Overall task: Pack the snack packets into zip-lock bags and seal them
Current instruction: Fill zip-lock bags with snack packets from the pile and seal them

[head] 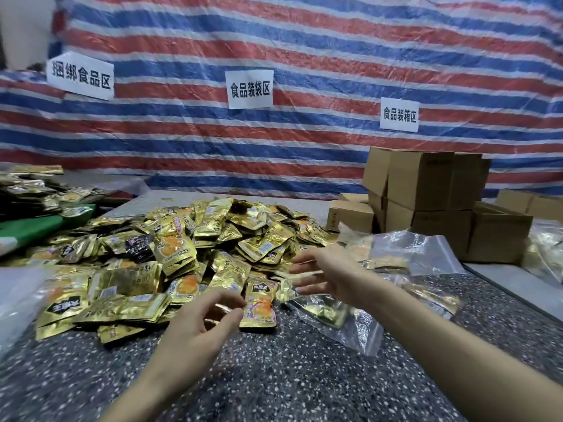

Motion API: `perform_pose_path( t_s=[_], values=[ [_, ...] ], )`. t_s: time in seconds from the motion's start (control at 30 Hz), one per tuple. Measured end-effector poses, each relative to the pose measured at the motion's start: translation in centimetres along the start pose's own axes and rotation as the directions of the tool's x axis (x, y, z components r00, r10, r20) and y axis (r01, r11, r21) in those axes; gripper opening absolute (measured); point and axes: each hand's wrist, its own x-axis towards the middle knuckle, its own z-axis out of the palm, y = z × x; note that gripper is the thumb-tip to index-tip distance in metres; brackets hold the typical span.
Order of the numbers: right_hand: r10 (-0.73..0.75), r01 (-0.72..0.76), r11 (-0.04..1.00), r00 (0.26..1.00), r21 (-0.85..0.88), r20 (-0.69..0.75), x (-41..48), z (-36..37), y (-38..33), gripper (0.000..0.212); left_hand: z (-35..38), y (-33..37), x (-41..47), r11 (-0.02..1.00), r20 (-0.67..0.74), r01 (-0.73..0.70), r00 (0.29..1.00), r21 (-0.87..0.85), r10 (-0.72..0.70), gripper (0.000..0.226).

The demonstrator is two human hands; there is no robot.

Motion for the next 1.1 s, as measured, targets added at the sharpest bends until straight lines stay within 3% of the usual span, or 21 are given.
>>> perform_pose_path(
  t_s=[0.23,0.37,0.43,0.53,0.63,0.7,0.93,1.0,1.1],
  values=[
    [-0.132,0.171,0.975,0.96,-0.145,0.245,-2.0,6.0,2.4,0.017,-6.6,-1.7,-1.2,0.991,-0.235,0.096,0.969,0.097,-0.071,0.01],
    [-0.198,0.271,0.924,0.942,-0.269,0.27,-1.7,8.8,5.1,0.015,-10.4,-3.4,-1.3,0.935,-0.384,0.181,0.922,0.306,-0.053,0.004],
    [-0.242,0.322,0.892,0.933,-0.318,0.264,-1.5,9.5,6.8,0.017,-12.4,-4.8,-1.3,0.823,-0.451,0.295,0.891,0.486,-0.053,0.016],
    [-0.296,0.341,0.889,0.937,-0.306,0.184,-1.5,10.0,9.3,0.016,-15.3,-6.8,-1.5,0.509,-0.535,0.486,0.843,0.71,-0.06,0.037],
    [-0.366,0.382,0.894,0.924,-0.235,0.11,-1.6,9.8,10.8,0.012,-17.5,-8.3,-2.1,0.261,-0.634,0.662,0.749,0.703,-0.192,0.039],
    [-0.4,0.409,0.894,0.912,-0.182,0.086,-1.6,9.6,11.0,0.012,-18.5,-9.1,-2.5,0.167,-0.676,0.722,0.69,0.672,-0.26,0.04],
    [-0.405,0.406,0.912,0.914,-0.054,0.03,-1.4,9.3,11.1,0.016,-19.8,-8.7,-3.0,0.11,-0.669,0.698,0.712,0.708,-0.214,0.015],
    [-0.4,0.4,0.916,0.916,-0.034,0.025,-1.3,9.2,11.2,0.016,-20.1,-8.5,-3.0,0.142,-0.681,0.716,0.696,0.684,-0.229,0.008],
    [-0.397,0.397,0.917,0.918,-0.023,0.024,-1.2,9.2,11.3,0.016,-20.6,-8.3,-2.8,0.217,-0.691,0.744,0.668,0.632,-0.277,0.021]
  ],
)
